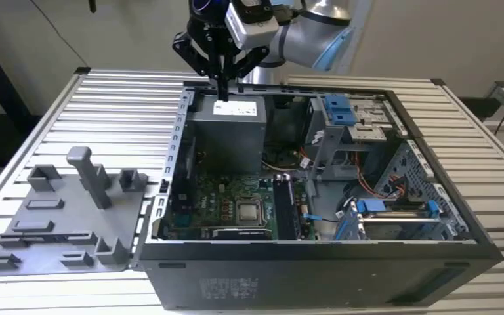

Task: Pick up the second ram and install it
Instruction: 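Reach for the second ram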

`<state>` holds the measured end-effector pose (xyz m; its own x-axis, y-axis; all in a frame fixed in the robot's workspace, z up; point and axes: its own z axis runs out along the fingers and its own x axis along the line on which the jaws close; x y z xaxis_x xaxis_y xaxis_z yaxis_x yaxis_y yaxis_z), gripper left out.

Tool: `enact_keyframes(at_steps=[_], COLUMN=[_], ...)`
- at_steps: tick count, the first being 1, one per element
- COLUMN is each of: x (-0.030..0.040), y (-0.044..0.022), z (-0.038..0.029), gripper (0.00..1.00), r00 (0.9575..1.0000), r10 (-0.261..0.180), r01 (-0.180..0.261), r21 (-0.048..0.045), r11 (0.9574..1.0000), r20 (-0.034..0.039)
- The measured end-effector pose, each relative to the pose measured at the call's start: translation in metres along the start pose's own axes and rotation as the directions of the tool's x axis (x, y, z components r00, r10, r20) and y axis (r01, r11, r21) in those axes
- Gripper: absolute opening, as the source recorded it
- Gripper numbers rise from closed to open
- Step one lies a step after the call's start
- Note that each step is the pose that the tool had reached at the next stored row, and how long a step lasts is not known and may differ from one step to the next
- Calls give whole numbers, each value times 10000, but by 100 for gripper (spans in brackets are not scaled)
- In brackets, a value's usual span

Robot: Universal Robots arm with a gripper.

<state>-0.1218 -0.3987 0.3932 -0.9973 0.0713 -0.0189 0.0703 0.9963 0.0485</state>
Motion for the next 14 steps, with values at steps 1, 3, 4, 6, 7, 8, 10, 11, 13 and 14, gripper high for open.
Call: enact_keyframes(at_steps=[1, 3, 4, 6, 7, 8, 10, 11, 13, 14], x=[7, 28, 41, 68, 81, 96, 128, 143, 169, 183], y=[-1, -2, -3, -5, -6, -7, -10, -10, -12, -13], z=[0, 0, 0, 0, 0, -1, -1, -1, -1, -1], gripper=[11, 11, 11, 11, 11, 11, 11, 11, 11, 11], r00=[10000, 10000, 10000, 10000, 10000, 10000, 10000, 10000, 10000, 10000], r10=[0, -1, -1, -1, 0, 0, 0, 1, 1, 0], r01=[0, 1, 1, 1, 0, 0, 0, -1, -1, 0], r21=[0, 0, -2, -2, -1, -2, 0, -1, 0, 0], r11=[10000, 10000, 10000, 10000, 10000, 10000, 10000, 10000, 10000, 10000], r20=[-1, 0, 1, 0, -5, -9, -17, -20, -28, -32])
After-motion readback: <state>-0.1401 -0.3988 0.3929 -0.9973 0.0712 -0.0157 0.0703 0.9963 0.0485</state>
